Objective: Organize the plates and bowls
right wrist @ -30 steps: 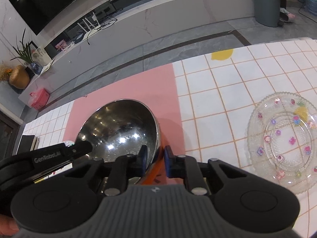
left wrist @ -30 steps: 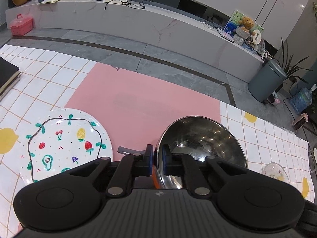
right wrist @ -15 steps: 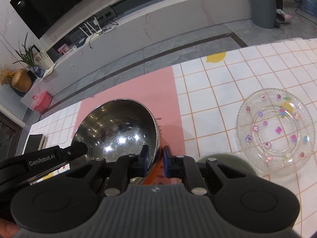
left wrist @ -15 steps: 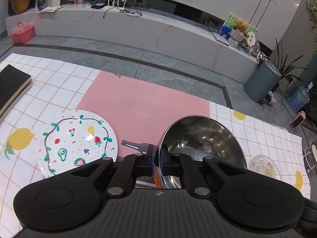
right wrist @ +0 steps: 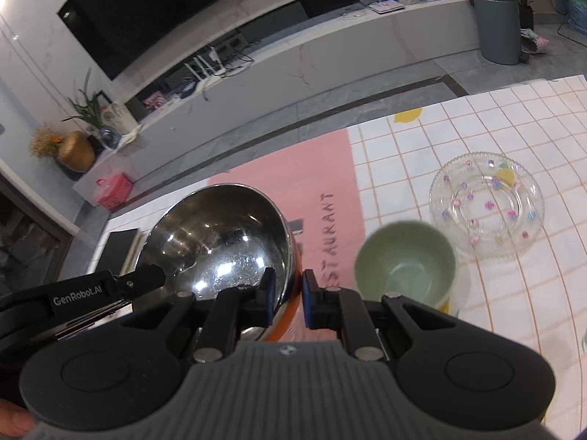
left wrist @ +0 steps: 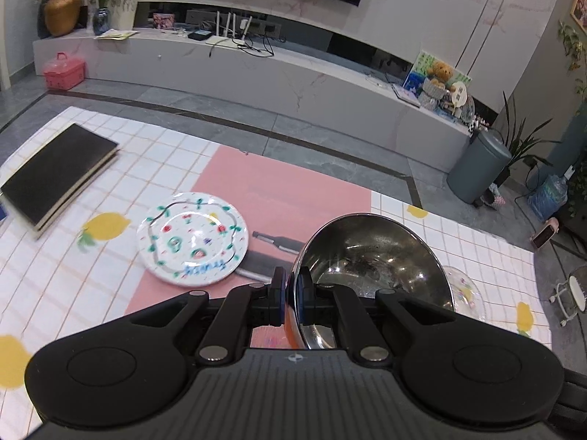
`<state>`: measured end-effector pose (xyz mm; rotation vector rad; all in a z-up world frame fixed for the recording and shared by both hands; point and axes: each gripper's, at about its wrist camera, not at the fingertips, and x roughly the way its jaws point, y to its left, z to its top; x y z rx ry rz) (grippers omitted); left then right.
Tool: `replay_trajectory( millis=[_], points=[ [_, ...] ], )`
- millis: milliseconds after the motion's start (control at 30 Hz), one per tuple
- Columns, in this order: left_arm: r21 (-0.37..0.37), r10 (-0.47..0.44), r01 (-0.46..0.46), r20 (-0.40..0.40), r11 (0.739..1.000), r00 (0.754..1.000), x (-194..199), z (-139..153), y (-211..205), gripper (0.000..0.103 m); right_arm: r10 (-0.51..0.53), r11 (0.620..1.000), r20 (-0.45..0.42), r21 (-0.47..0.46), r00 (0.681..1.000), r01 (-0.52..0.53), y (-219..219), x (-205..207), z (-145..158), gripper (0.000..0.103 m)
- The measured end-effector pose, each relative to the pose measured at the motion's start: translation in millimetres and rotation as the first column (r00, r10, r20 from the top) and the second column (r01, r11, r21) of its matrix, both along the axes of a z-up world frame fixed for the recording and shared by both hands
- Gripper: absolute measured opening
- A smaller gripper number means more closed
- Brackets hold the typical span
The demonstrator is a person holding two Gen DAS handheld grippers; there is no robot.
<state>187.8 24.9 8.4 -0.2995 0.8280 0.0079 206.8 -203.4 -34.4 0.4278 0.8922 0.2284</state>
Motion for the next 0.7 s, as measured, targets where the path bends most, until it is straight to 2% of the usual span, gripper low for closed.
replay_trajectory(
  millis=[367,700],
  points=[
    [-0.013,0.049,-0.049,0.045,0.999,0.998,-83.2,23.6,16.5,0.006,0.058,0.998,0.064,-0.006,0.996,-0.058,12.6,-84.8,31.4,0.013],
    [-0.005,0.126,-0.126,0.043,0.992,0.991,-140.0,22.0,44.6,0.006,0.156,0.988,0.069,-0.007,0.985,-0.156,40.6,-131.5,31.1,0.013]
  ],
)
